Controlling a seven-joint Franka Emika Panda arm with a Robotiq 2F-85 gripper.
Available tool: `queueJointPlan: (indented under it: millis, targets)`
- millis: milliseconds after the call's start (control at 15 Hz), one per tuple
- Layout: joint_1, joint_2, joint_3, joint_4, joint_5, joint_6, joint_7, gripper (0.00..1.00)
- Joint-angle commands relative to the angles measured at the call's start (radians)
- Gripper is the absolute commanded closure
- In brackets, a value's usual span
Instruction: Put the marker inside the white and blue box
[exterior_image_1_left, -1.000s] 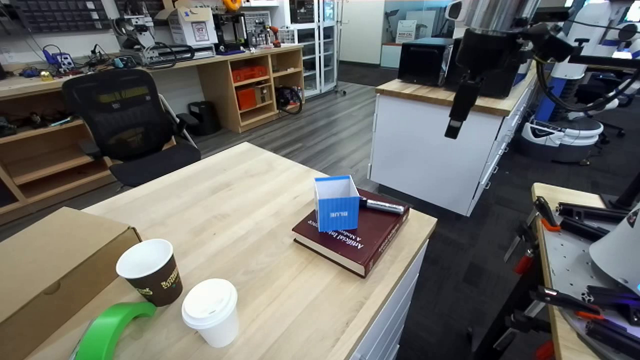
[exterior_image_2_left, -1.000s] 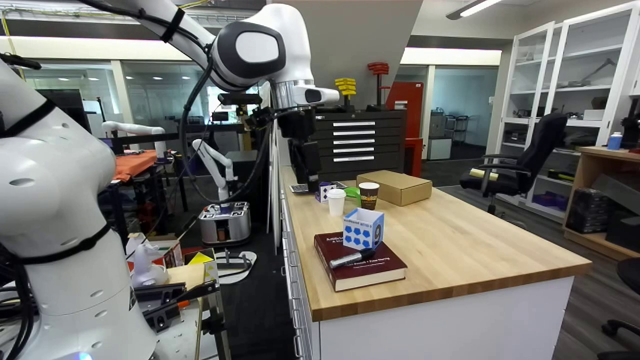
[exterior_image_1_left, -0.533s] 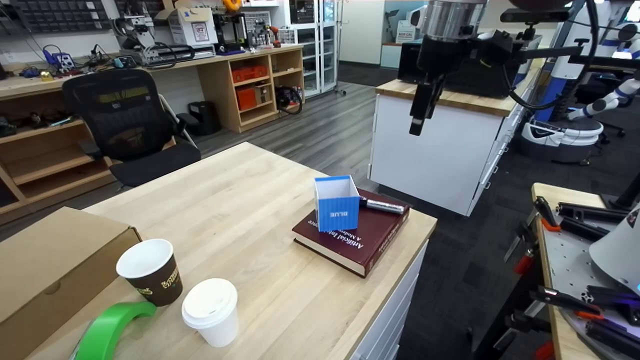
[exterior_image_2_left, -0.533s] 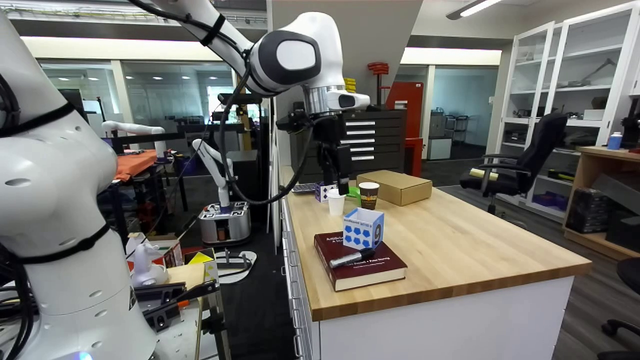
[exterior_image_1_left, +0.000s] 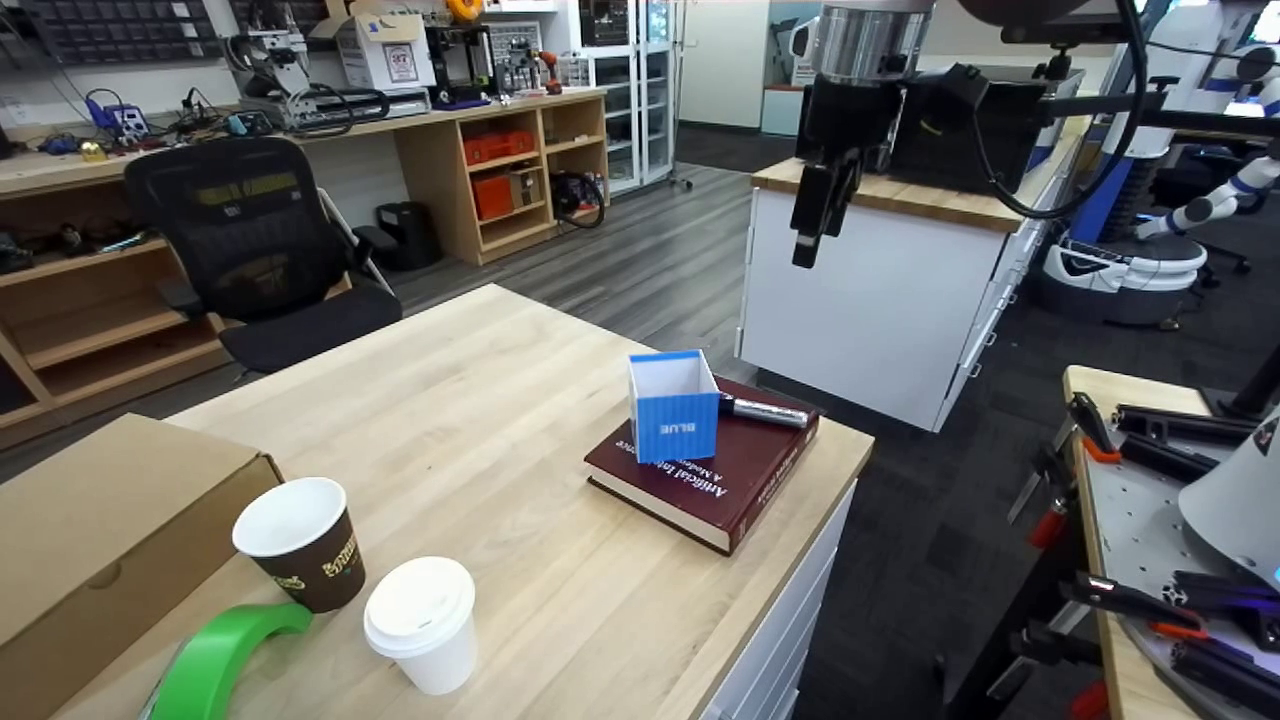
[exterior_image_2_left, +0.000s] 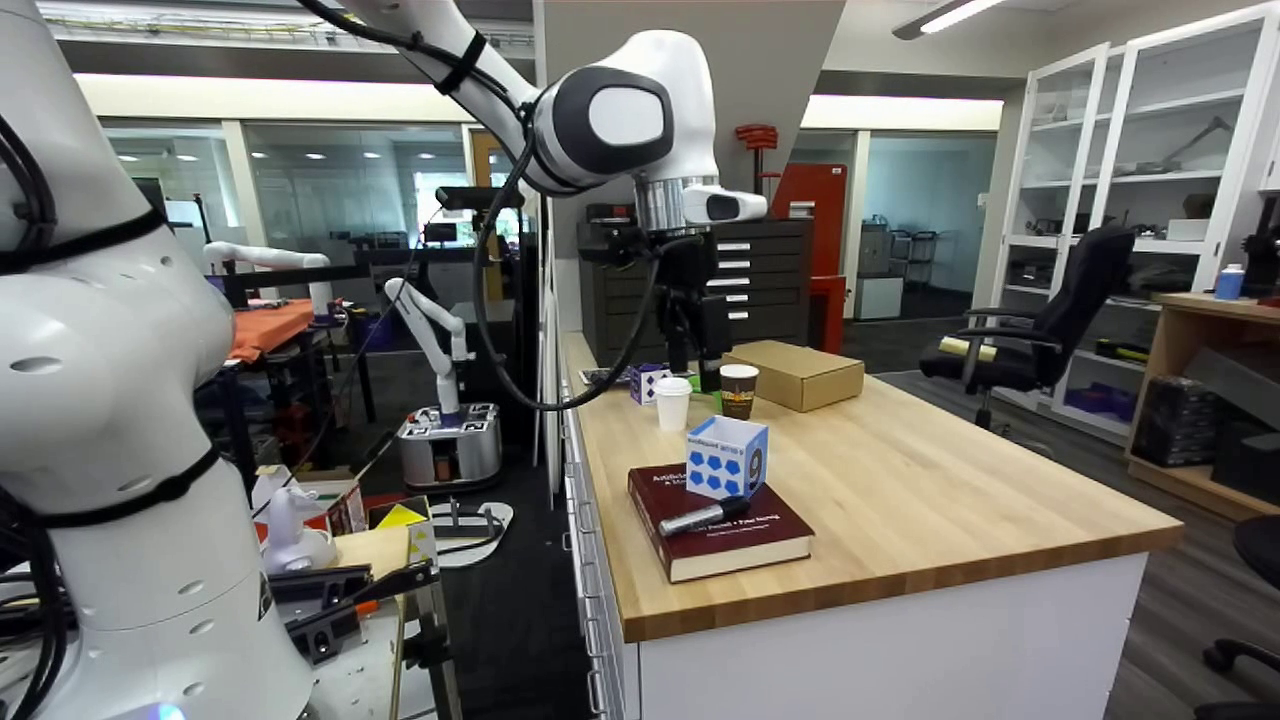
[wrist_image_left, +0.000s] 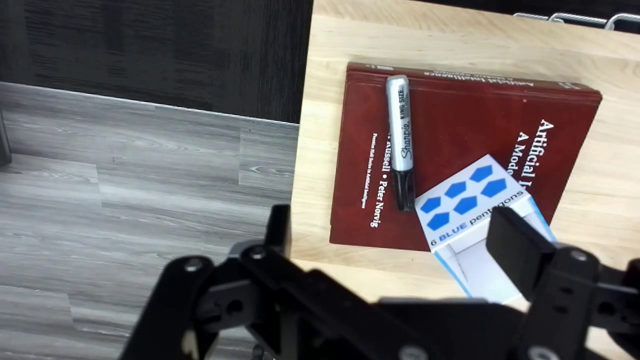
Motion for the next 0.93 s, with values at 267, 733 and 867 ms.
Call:
queueJointPlan:
  millis: [267, 733, 867]
  targets:
    - [0.007, 0.088, 0.010, 0.039, -0.038, 0.038, 0.023, 0.00]
    - [0.031, 0.268, 0.013, 0.122, -0.147, 0.088, 0.067, 0.00]
    - [0.040, 0.304, 0.006, 0.146, -0.153, 0.093, 0.070, 0.00]
